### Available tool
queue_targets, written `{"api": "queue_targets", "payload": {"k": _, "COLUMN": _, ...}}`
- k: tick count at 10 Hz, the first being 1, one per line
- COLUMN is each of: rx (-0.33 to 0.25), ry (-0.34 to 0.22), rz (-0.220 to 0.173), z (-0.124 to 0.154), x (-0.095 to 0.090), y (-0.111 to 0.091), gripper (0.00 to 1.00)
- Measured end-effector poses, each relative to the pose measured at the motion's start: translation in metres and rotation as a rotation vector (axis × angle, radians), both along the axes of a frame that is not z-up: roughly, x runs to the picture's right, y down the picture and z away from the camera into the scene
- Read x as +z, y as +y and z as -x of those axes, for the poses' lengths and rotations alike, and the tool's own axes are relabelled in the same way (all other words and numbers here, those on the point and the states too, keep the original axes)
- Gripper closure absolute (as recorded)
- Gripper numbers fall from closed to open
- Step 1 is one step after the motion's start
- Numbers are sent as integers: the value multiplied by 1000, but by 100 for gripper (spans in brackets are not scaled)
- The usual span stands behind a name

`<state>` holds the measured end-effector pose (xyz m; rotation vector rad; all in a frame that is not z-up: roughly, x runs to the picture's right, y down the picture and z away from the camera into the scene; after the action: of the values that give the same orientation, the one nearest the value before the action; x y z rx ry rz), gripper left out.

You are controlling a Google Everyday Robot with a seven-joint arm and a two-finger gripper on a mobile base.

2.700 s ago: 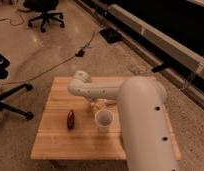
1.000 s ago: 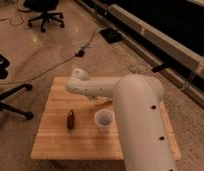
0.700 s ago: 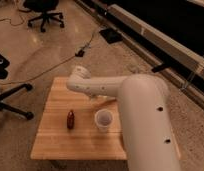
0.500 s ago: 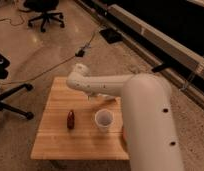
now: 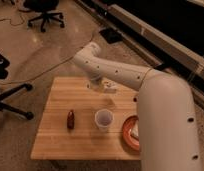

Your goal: Stand the bottle upright

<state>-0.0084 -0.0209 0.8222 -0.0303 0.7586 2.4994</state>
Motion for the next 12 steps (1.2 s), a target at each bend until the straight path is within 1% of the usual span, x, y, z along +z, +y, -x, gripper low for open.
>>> {"api": "queue_targets", "payload": {"k": 1, "rx": 23, "ry": -12, "rz": 16, "z": 2, "x": -8, "y": -6, "gripper": 100}}
{"api": "queue_targets", "payload": {"k": 2, "rx": 52, "ry": -33, "rz": 39, "z": 4, "x": -12, "y": -8, "gripper": 100}}
{"api": "queue_targets", "payload": {"k": 3, "rx": 84, "ry": -49, "rz": 61, "z": 0, "x": -11, "y": -7, "gripper": 100}}
{"api": "queue_targets", "payload": {"k": 4, "rx": 145, "ry": -75, "rz": 98, "z": -6, "x": -9, "y": -6, "gripper": 100}}
{"api": "queue_targets", "payload": {"k": 6, "rx": 227, "ry": -125, "rz": 149, "z": -9, "x": -7, "y": -4, "gripper": 100}}
{"api": "queue_targets", "payload": {"k": 7, "rx": 281, "ry": -142, "rz": 177, "z": -19, "x": -4, "y": -2, "gripper": 100}}
{"api": "queue_targets", "payload": {"k": 8, "rx": 320, "ry": -160, "rz": 192, "z": -21, "x": 0, "y": 0, "gripper": 100}}
{"api": "queue_targets", "payload": {"k": 10, "rx": 381, "ry": -185, "rz": 205, "z": -26, "x": 5, "y": 2, "gripper": 100}}
{"api": "queue_targets", "payload": {"k": 12, "rx": 456, "ry": -201, "rz": 219, "z": -36, "x": 10, "y": 4, "gripper": 100}}
